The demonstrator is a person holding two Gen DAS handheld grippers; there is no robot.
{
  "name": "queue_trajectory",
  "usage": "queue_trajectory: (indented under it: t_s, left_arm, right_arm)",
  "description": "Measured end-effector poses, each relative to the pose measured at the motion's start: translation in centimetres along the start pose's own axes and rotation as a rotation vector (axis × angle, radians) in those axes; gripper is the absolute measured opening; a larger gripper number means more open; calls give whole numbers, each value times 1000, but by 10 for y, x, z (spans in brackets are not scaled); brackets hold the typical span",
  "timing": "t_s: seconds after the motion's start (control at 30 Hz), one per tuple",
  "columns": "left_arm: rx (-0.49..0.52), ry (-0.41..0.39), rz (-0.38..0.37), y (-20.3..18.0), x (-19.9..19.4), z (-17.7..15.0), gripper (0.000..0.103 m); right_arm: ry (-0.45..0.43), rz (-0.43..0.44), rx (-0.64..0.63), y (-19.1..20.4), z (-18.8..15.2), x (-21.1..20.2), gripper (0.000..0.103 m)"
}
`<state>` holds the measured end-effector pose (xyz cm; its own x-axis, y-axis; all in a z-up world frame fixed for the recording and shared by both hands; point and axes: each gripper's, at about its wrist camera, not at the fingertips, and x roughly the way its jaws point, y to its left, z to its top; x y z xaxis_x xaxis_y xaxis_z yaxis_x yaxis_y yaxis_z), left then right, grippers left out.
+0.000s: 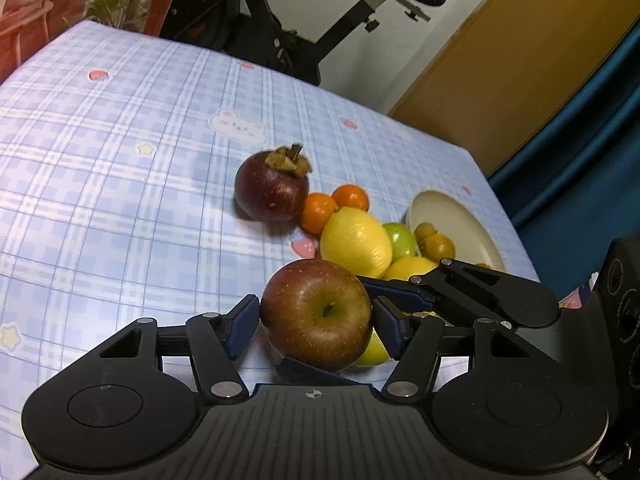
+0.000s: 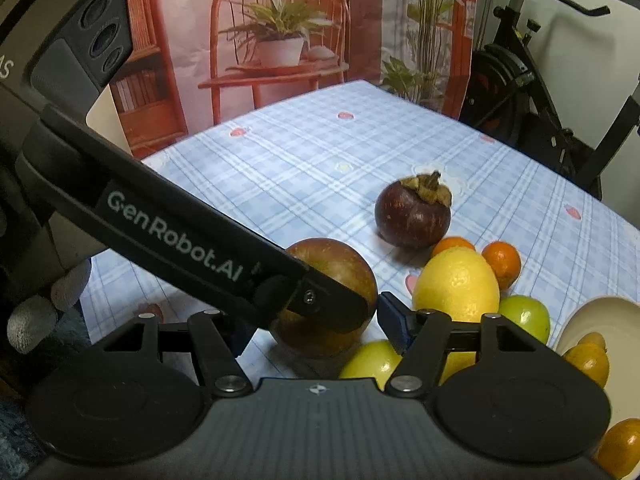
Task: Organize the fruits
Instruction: 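Close the left and right tools together on the red apple from opposite sides, then lift the red apple with both tools and carry it over the beige plate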
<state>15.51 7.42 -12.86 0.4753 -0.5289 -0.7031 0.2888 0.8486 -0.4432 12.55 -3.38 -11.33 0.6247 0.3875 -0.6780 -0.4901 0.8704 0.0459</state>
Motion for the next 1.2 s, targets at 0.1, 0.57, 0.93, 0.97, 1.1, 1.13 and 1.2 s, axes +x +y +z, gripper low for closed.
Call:
queue_trajectory:
  t_s: [0.1, 0.57, 0.93, 0.97, 1.1, 1.13, 1.2]
  left_arm:
    - [11, -26, -3, -8, -8, 2, 65]
    - [108, -102, -51, -80, -4, 16, 65]
    - [214, -135, -30, -128, -8, 25, 61]
    - [218, -134, -32, -131, -6, 27, 61]
    - [229, -121, -53, -139, 5, 36, 59]
    - [232, -116, -57, -142, 9, 37, 59]
    - [246, -103, -60, -148, 18, 40, 59]
  right_arm:
    - [-31, -5, 6, 1, 2, -10, 66]
    - [-142, -53, 128, -37, 0, -69, 66]
    - [-202, -85, 169, -60, -15, -109, 66]
    - [-210, -88, 172, -62, -14, -111, 66]
    - [-240, -97, 188, -76, -13, -120, 66]
    - [-243, -106, 187, -80, -14, -122, 66]
    - [-244, -118, 191, -87, -16, -124, 66]
